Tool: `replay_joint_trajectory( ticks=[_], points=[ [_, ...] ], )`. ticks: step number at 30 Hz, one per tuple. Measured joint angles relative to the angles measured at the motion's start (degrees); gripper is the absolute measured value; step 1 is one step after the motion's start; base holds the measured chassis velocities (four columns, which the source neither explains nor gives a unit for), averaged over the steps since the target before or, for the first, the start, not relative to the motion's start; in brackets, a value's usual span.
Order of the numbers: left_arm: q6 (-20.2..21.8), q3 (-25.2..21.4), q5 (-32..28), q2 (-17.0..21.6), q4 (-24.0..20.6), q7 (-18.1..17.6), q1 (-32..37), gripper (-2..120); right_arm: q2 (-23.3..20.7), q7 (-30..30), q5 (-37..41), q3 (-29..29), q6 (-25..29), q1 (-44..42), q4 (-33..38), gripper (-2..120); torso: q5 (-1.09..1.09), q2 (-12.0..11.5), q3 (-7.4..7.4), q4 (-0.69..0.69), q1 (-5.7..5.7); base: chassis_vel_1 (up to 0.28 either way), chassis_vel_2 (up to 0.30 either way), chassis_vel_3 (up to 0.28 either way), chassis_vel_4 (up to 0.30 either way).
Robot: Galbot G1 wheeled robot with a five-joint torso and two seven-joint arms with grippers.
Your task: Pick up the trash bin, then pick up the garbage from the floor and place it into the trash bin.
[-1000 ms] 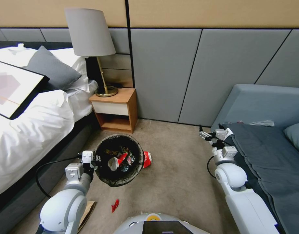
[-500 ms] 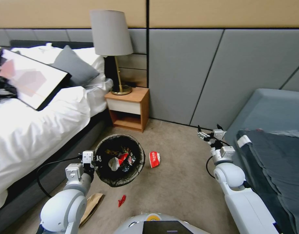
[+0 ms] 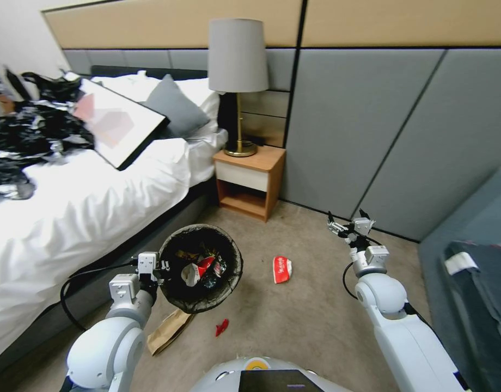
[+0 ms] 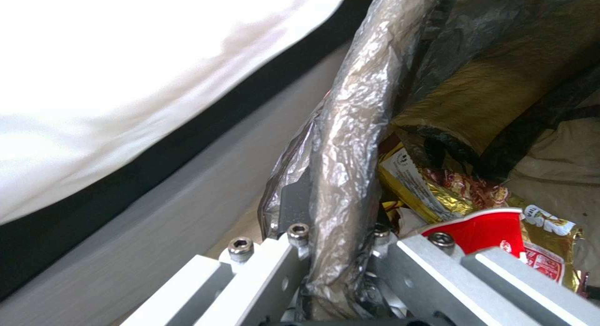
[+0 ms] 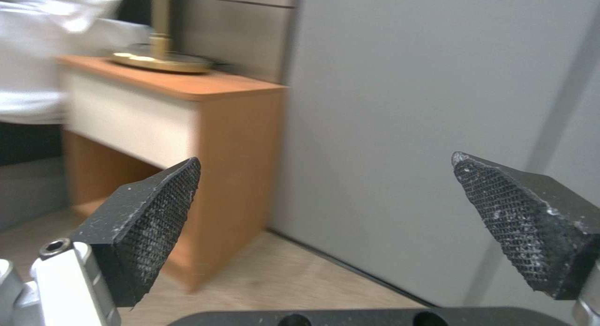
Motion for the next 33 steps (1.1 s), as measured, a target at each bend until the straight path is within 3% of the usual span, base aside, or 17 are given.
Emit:
replay_joint_trajectory(
  ticks=[5, 8, 9, 15, 33],
  points=[
    [0.0, -0.2, 1.0, 0.0, 0.1, 0.3, 0.0, 0, -1.1, 1.1, 0.6, -1.7, -1.9, 1.1, -0.9, 100, 0.00, 0.0, 0.00, -0.02, 0.00, 0.046, 0.037, 0.039, 0.038],
    [0.0, -0.1, 1.4, 0.0, 0.2, 0.5, 0.0, 0, -2.9, 3.3, 4.2, -4.8, -6.0, 4.1, -3.9, 100, 0.00, 0.0, 0.00, -0.03, 0.00, 0.000, 0.000, 0.000, 0.000],
    [0.0, -0.1, 1.6, 0.0, 0.2, 0.5, 0.0, 0, -4.1, 4.4, 7.4, -7.2, -8.6, 7.1, -6.5, 100, 0.02, 0.0, 0.00, -0.02, 0.00, 0.000, 0.000, 0.000, 0.000],
    [0.0, -0.5, 1.8, 0.2, 0.3, 0.4, 0.3, 0, -6.8, 4.7, 13.0, -14.5, -12.4, 15.6, -15.3, 100, -0.01, 0.0, 0.01, 0.01, 0.00, 0.000, 0.000, 0.000, 0.000],
    [0.0, -0.6, 2.4, 0.3, 0.5, 0.8, 0.7, 0, -5.0, 2.7, 22.6, -25.8, -17.0, 28.6, -37.7, 100, -0.02, 0.0, 0.00, 0.00, 0.00, 0.000, 0.000, 0.000, 0.000]
  ],
)
